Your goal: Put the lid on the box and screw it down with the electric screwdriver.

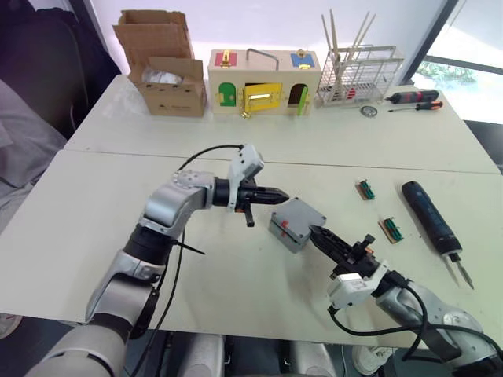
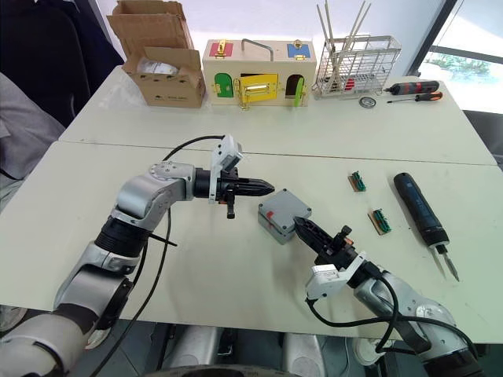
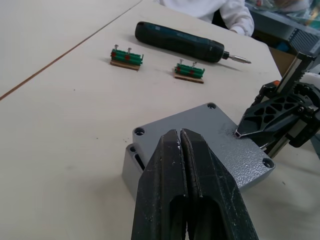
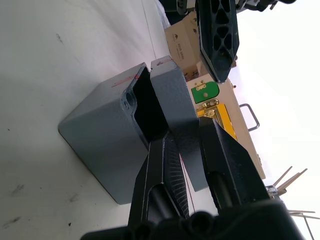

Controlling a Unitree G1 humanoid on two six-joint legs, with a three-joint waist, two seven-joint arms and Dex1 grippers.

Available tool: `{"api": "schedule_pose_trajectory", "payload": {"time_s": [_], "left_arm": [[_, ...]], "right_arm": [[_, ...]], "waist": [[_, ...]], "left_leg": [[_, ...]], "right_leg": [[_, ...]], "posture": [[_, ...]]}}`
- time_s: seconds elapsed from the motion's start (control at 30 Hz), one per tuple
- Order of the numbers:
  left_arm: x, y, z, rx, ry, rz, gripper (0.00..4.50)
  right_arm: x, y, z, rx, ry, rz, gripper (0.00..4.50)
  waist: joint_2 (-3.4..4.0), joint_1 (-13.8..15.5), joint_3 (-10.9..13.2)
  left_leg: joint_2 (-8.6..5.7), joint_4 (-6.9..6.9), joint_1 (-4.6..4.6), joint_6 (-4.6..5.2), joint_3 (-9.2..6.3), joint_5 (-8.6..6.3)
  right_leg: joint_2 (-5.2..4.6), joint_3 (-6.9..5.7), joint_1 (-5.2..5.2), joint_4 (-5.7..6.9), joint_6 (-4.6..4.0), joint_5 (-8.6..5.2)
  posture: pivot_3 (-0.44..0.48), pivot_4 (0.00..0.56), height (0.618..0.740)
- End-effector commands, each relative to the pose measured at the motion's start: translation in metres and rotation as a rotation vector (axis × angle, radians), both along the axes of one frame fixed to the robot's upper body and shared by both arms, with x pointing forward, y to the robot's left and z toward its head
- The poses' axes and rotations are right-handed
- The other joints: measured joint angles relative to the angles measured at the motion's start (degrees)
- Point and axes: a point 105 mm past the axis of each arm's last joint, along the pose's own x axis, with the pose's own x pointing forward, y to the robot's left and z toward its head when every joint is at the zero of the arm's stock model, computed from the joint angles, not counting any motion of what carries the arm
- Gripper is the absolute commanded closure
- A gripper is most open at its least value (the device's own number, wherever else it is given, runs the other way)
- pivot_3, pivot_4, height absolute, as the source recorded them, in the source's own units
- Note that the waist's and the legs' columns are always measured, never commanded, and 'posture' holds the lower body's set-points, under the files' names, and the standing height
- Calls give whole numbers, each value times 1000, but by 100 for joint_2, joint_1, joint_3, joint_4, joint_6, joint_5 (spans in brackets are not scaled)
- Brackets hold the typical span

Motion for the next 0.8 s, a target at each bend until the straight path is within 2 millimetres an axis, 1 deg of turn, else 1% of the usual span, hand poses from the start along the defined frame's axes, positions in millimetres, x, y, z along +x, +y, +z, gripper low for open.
{"api": "schedule_pose_trajectory", "payload": {"time_s": [0.03,0.17,0.3,0.33,0.53,0.8], "left_arm": [[-5,-4,2,-5,-25,-31,4476],[-8,-6,-2,12,-28,-51,4476],[-9,-7,-7,30,-31,-54,4476],[-10,-7,-8,34,-30,-56,4476],[-10,-6,-15,63,-39,-57,4476],[-12,-7,-22,87,-45,-71,4476]], "right_arm": [[-3,-1,-14,-38,43,5,4398],[2,-7,-20,-57,63,-21,4398],[4,-6,-22,-62,67,-14,4398],[3,-5,-23,-66,73,-8,4398],[-1,-2,-29,-68,90,9,4398],[-8,-6,-33,-66,108,-6,4398]], "waist": [[0,-1,0],[0,0,0],[0,3,0],[0,3,0],[0,2,-2],[-1,12,-7]], "left_leg": [[0,0,1,0,0,0],[0,0,13,11,-1,-6],[0,-6,76,47,-1,-28],[0,-6,81,51,-1,-31],[0,-6,81,51,-1,-31],[0,-5,82,51,-3,-31]], "right_leg": [[0,0,1,0,0,0],[0,0,13,0,0,0],[0,-1,80,-17,-3,-5],[-1,-1,86,-17,-15,-13],[-1,0,86,-16,-7,-8],[-2,0,89,-16,-7,-8]], "posture": [[0,150,731],[0,150,731],[0,150,731],[0,150,731],[0,150,731],[0,150,731]]}}
